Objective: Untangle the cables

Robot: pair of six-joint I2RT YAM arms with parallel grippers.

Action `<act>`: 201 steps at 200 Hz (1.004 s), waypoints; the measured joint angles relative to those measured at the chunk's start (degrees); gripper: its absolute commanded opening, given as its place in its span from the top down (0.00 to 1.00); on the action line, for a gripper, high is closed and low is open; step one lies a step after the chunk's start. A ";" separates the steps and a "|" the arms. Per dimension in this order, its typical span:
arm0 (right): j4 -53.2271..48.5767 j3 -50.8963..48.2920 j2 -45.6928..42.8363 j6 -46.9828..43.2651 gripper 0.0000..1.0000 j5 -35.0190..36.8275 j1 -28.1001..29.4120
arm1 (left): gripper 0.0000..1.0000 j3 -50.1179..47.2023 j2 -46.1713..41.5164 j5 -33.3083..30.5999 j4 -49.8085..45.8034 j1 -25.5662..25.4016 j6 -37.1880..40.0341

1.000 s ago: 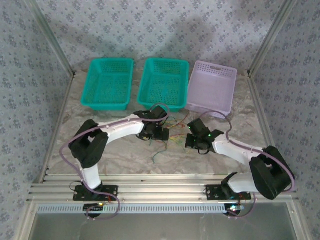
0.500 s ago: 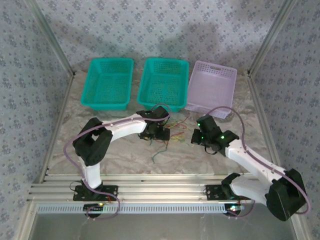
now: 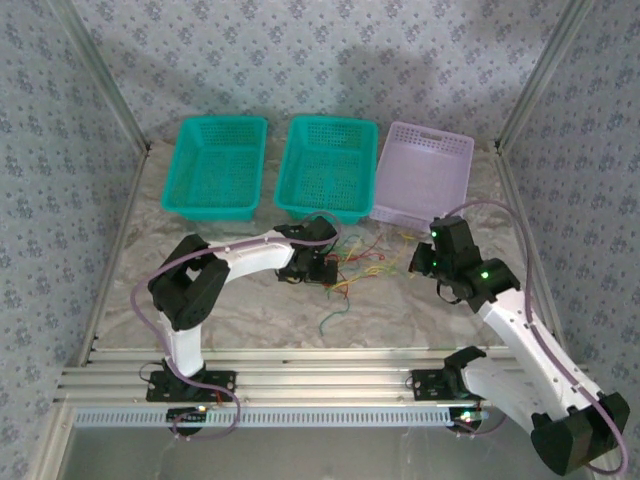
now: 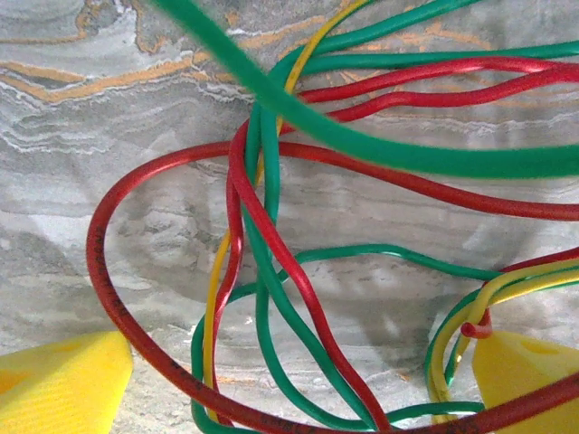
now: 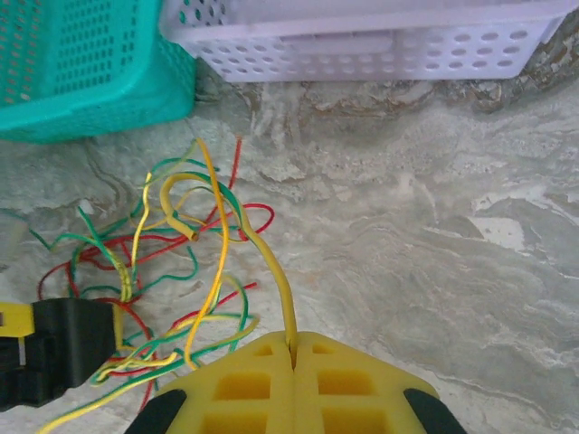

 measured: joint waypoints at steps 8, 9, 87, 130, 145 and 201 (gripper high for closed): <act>-0.04 0.48 -0.04 -0.13 1.00 -0.59 -0.04 | 0.03 -0.04 0.00 -0.02 0.04 0.00 0.00; -0.07 0.55 -0.04 -0.17 1.00 -0.68 -0.04 | 0.03 -0.04 0.00 -0.02 0.04 0.00 0.02; -3.23 7.80 -1.22 -2.01 1.00 -4.28 -0.04 | 0.37 -0.35 -0.11 -1.25 -0.17 0.07 -0.28; -5.31 12.52 -1.07 -2.80 1.00 -6.45 -0.04 | 0.49 -0.37 -0.11 0.52 1.38 -0.02 -0.63; -6.78 14.73 -1.07 -3.23 1.00 -6.71 -0.04 | 0.49 -0.37 -0.11 1.40 2.27 -0.11 -0.61; -11.37 21.59 -0.61 -4.31 1.00 -8.13 -0.04 | 0.51 -1.66 -0.59 4.17 6.29 0.15 -1.07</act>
